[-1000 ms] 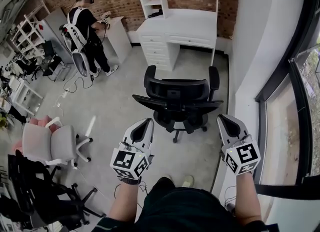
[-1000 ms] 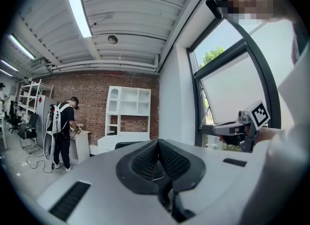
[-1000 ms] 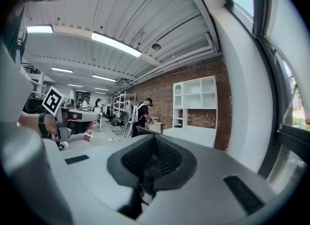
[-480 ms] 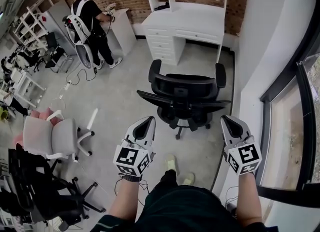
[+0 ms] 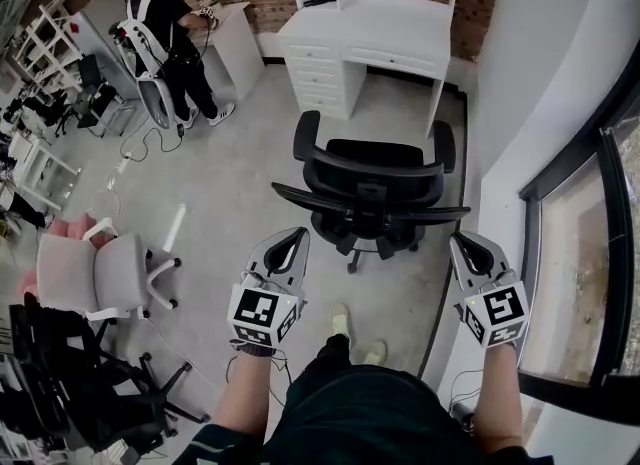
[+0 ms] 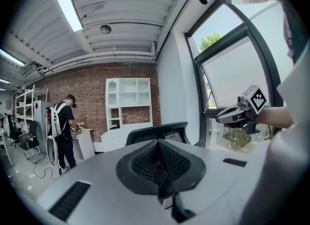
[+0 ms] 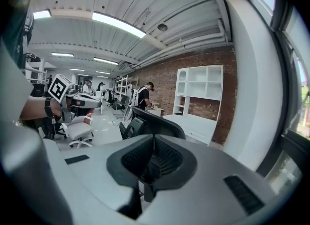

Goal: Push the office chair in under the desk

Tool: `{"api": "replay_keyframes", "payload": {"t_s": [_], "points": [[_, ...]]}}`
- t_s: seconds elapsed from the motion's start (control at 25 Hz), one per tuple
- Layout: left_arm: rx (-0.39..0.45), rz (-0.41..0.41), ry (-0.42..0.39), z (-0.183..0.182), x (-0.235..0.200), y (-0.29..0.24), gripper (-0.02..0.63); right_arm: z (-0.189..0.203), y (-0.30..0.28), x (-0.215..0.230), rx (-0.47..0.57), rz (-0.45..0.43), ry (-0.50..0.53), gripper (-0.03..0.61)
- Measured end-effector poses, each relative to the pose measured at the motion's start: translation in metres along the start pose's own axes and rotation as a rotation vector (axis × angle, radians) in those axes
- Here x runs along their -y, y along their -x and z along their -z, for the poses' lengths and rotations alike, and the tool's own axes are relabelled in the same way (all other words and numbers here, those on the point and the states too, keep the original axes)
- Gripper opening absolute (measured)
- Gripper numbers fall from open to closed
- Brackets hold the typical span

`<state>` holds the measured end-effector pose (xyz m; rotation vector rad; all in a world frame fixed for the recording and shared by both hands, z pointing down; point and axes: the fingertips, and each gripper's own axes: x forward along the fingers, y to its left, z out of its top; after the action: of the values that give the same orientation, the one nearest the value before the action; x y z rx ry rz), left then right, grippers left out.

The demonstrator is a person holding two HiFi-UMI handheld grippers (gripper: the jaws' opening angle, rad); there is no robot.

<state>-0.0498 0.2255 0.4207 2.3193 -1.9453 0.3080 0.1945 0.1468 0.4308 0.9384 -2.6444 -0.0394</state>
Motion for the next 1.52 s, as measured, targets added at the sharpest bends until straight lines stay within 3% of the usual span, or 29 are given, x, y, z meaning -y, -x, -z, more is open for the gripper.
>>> {"api": "replay_keyframes", "payload": {"t_s": [0.4, 0.52, 0.68, 0.92, 1.08, 1.32, 1.52], "points": [[-0.085, 0.067, -0.093, 0.035, -0.043, -0.043, 0.008, 0.023, -0.045, 0.007, -0.111, -0.025, 0.088, 0.008], [-0.128, 0.101, -0.157, 0.047, -0.057, -0.054, 0.017, 0.034, -0.054, 0.007, -0.162, -0.048, 0.152, 0.009], [-0.172, 0.166, -0.237, 0.06, -0.074, -0.067, 0.1, 0.046, -0.068, 0.007, -0.219, -0.092, 0.204, 0.017], [-0.256, 0.32, -0.455, 0.082, -0.086, -0.085, 0.174, 0.064, -0.085, 0.003, -0.327, -0.135, 0.309, 0.095], [-0.32, 0.417, -0.577, 0.1, -0.099, -0.093, 0.208, 0.083, -0.095, 0.018, -0.447, -0.11, 0.42, 0.144], [-0.409, 0.577, -0.698, 0.129, -0.103, -0.11, 0.262, 0.127, -0.11, 0.043, -0.668, -0.124, 0.621, 0.215], [-0.487, 0.636, -0.764, 0.155, -0.105, -0.13, 0.273, 0.166, -0.123, 0.056, -0.808, -0.156, 0.707, 0.229]]}}
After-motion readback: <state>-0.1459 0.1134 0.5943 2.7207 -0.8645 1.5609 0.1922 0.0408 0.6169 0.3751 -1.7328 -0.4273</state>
